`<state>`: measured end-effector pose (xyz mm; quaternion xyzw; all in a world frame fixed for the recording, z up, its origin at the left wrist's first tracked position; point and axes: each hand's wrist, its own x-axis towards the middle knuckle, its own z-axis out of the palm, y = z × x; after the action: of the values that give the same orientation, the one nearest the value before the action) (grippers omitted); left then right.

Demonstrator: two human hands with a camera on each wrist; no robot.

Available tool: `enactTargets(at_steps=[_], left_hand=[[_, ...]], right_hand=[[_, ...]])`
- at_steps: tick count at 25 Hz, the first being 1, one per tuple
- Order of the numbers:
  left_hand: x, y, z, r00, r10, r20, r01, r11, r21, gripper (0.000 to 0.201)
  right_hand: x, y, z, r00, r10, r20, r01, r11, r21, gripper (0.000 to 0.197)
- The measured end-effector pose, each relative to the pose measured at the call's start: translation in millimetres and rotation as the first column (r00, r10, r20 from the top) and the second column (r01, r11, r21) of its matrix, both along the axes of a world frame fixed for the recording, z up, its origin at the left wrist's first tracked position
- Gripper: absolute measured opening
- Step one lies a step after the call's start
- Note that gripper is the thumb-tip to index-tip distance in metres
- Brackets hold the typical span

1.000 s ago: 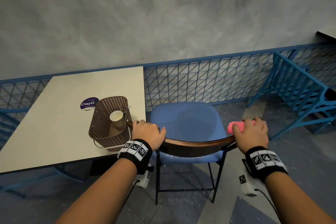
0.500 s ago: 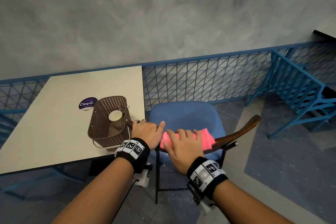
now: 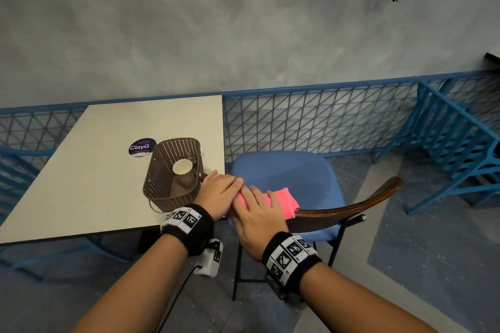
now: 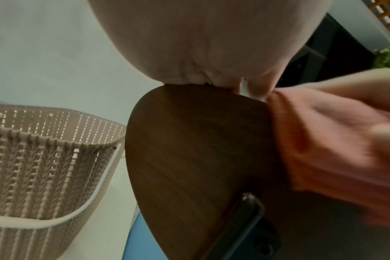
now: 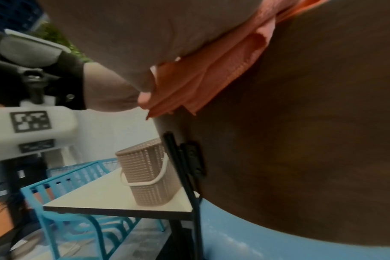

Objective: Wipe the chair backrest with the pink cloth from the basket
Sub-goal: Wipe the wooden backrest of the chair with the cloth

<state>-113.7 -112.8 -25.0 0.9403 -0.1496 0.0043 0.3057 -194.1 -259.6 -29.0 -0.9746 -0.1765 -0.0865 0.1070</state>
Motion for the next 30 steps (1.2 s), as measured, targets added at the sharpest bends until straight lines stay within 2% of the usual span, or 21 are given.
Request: enactTargets(at_steps=[3,5,11,15,19,21,24,26,28,30], left_hand=[[-1,2,-6,0.998,-0.021,0.052,0.011,0.982,0.190,0.067],[-3,1,-9,0.996,-0.025,0.091,0.002,0.968,0.249,0.062],[-15,-5,-8,0.985,0.051,0.163,-0.091,0.965,0.248,0.051],[-19,-5,-10,0.984,0.082,0.159,-0.118,0.966,0.231,0.054],[-22,-8,-5,0.987,0.101,0.122,-0.129,0.962,0.241,0.064],[-24,-10,-6,0.987,0.120,0.106,-0.143,0.958,0.249,0.064],[-28,-13,-8,0.984,0.144,0.102,-0.166,0.953,0.255,0.056],[-30,-14,-9,0.984,0.152,0.097,-0.172,0.949,0.263,0.059],[-30,-15,-9,0.983,0.153,0.103,-0.176,0.946,0.273,0.066],[-29,-17,-9,0.976,0.171,0.132,-0.200,0.946,0.255,0.064]], right_hand=[[-10,-38,-1,0.998,-0.003,0.063,0.002,1.000,0.004,0.047],[-17,-78,-4,0.997,-0.017,0.080,0.016,1.000,0.017,0.042],[-13,-219,-11,0.972,-0.233,0.021,0.230,0.969,0.088,0.040],[13,-261,-3,0.919,-0.394,0.004,0.389,0.908,0.155,0.035],[17,-252,-2,0.852,-0.523,-0.037,0.524,0.846,0.101,0.040],[7,-233,-2,0.857,-0.513,-0.051,0.515,0.857,0.036,0.040],[-14,-198,0,0.916,-0.399,-0.044,0.398,0.917,-0.031,0.038],[-25,-173,0,0.947,-0.317,-0.055,0.311,0.946,-0.091,0.041],[-27,-151,0,0.969,-0.237,-0.068,0.226,0.965,-0.134,0.048],[-23,-136,4,0.983,-0.161,-0.088,0.143,0.973,-0.183,0.058]])
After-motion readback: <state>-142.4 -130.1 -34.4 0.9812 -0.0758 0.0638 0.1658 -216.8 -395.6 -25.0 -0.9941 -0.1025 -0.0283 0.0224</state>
